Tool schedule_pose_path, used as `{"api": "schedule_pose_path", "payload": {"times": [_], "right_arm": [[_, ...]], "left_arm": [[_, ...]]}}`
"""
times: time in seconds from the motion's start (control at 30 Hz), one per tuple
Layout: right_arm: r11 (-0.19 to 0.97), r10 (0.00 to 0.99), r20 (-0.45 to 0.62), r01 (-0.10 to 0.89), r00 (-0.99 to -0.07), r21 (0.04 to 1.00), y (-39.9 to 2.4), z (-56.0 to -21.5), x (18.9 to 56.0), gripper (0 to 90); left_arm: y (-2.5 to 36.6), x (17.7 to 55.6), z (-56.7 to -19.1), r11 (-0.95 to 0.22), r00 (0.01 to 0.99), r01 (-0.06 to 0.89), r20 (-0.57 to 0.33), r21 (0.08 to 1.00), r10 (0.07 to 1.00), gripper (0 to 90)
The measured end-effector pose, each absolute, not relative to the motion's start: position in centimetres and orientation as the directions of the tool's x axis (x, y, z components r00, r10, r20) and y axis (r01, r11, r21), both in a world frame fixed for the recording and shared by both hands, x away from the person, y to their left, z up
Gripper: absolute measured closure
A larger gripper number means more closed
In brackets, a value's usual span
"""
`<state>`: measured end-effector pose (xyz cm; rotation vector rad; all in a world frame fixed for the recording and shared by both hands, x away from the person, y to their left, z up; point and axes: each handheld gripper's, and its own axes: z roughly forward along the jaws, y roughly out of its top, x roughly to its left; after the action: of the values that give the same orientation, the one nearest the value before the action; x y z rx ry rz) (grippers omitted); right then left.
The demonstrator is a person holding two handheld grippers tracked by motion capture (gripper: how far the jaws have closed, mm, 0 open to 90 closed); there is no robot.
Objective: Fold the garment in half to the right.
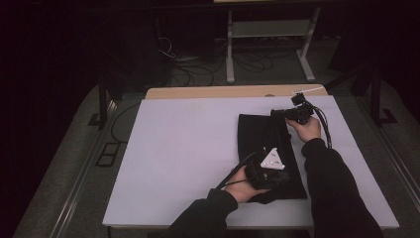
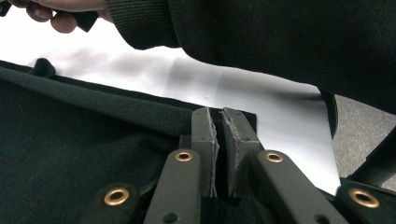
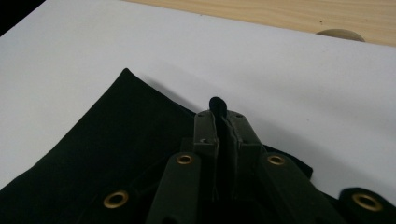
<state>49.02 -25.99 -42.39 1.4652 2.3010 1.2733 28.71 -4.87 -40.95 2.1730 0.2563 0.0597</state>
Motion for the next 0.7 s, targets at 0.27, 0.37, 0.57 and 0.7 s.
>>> {"api": "schedule_pose_path", "payload": {"times": [0.27, 0.37, 0.57, 0.7], "right_arm": [[0.125, 0.824, 0.318, 0.698, -0.469, 0.705, -27.8, -41.6, 47.9, 58.3], [0.143, 0.837, 0.288, 0.694, -0.466, 0.706, -28.5, -41.4, 47.3, 48.4], [0.154, 0.841, 0.262, 0.673, -0.474, 0.723, -29.5, -40.5, 46.0, 25.2], [0.16, 0.838, 0.246, 0.652, -0.486, 0.742, -30.0, -39.7, 45.1, 12.8]], "left_arm": [[-5.5, 28.7, -41.1, -0.562, 0.976, 0.163, -0.051, 0.811, 0.21, 82.8], [-5.8, 28.6, -41.0, -0.566, 0.977, 0.159, -0.045, 0.809, 0.21, 82.9], [-6.4, 28.9, -40.9, -0.575, 0.977, 0.159, -0.043, 0.802, 0.209, 83.1], [-7.0, 28.9, -40.9, -0.577, 0.977, 0.159, -0.043, 0.801, 0.21, 83.1]]}}
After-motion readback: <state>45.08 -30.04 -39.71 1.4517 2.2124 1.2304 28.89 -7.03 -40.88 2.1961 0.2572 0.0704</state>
